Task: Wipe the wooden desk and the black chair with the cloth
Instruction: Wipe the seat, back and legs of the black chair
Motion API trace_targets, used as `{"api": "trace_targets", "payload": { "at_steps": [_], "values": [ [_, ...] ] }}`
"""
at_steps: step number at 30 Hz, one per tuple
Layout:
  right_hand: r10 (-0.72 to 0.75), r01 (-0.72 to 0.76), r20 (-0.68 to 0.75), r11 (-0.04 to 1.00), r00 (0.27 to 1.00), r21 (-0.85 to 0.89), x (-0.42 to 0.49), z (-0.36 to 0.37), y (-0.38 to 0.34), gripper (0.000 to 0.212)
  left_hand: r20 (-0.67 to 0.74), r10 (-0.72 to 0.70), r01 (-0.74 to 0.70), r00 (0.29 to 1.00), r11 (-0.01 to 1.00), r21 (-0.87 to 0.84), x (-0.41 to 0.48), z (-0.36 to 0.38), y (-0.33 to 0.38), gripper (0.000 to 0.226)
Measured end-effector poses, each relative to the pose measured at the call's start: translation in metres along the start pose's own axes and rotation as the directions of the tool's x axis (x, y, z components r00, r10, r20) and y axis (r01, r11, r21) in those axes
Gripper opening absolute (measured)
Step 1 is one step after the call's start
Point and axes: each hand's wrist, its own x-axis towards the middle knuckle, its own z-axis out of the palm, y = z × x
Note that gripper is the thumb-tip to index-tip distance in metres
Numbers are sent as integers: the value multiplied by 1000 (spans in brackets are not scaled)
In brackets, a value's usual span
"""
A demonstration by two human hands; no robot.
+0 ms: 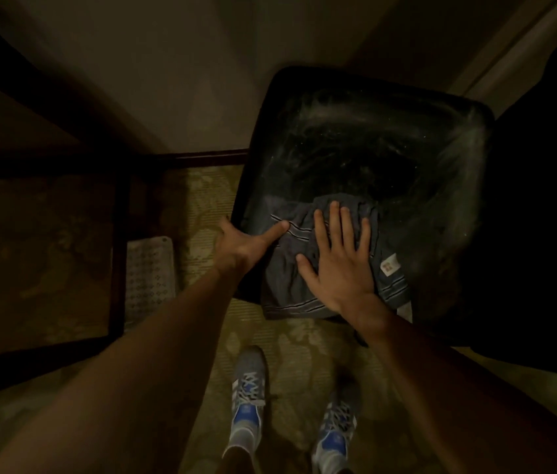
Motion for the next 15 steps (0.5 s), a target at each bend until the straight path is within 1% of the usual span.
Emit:
{"api": "trace_targets", "payload": {
  "at_steps": [3, 6, 8, 10, 12, 14, 15],
  "values": [
    [13, -13, -15, 1000, 1000, -2, 3, 1, -5, 83, 86, 6, -5, 996, 1000, -13, 14, -11, 12, 126],
    [26, -27, -39, 1000, 999, -5, 2, 5, -7, 82, 196, 18, -14, 980, 1000, -24, 28, -15, 14, 124],
    [26, -27, -42, 1000, 999, -10, 2, 6, -7, 82, 249, 34, -24, 968, 999, -43, 37, -19, 7, 118],
    [25, -26, -54, 1000, 998, -14, -1, 7, -5, 81, 337, -13, 28, 941, 999, -39, 42, -25, 2, 117],
    [33, -35, -68, 999, 997, -20, -4, 9, -5, 82, 445, -81, 98, 892, 995, -15, 42, -32, 0, 113],
    [42, -44, -74, 999, 996, -24, -6, 12, -6, 83, 516, -113, 155, 849, 987, -40, 46, -34, -9, 118],
    [51, -54, -73, 998, 996, -29, -9, 13, -5, 84, 533, -103, 172, 840, 982, -82, 43, -31, -14, 118]
  ]
}}
